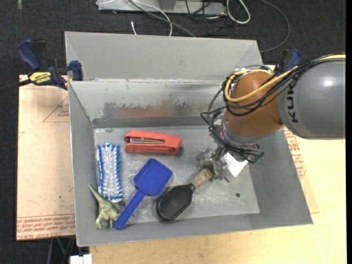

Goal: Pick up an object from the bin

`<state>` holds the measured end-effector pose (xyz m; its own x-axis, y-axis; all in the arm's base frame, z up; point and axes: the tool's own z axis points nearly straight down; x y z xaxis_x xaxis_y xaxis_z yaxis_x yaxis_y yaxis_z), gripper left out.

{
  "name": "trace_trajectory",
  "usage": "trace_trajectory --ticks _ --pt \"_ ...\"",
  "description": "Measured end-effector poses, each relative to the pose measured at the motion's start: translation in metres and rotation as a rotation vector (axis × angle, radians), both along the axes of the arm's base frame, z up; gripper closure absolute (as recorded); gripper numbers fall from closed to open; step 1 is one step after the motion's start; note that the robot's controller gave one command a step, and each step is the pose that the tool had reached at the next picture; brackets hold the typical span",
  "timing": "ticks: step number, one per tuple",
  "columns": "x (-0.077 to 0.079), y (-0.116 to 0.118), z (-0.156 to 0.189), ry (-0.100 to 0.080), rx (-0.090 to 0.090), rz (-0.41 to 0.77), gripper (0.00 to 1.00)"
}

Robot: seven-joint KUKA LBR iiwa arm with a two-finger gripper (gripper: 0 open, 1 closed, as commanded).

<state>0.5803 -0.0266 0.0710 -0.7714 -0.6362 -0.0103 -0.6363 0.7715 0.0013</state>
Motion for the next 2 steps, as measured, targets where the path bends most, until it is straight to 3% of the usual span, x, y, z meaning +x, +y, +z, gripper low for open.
trace_trajectory --ticks 2 --pt "-0.001 0.001 0.015 0.002 0.001 -0.002 1.00"
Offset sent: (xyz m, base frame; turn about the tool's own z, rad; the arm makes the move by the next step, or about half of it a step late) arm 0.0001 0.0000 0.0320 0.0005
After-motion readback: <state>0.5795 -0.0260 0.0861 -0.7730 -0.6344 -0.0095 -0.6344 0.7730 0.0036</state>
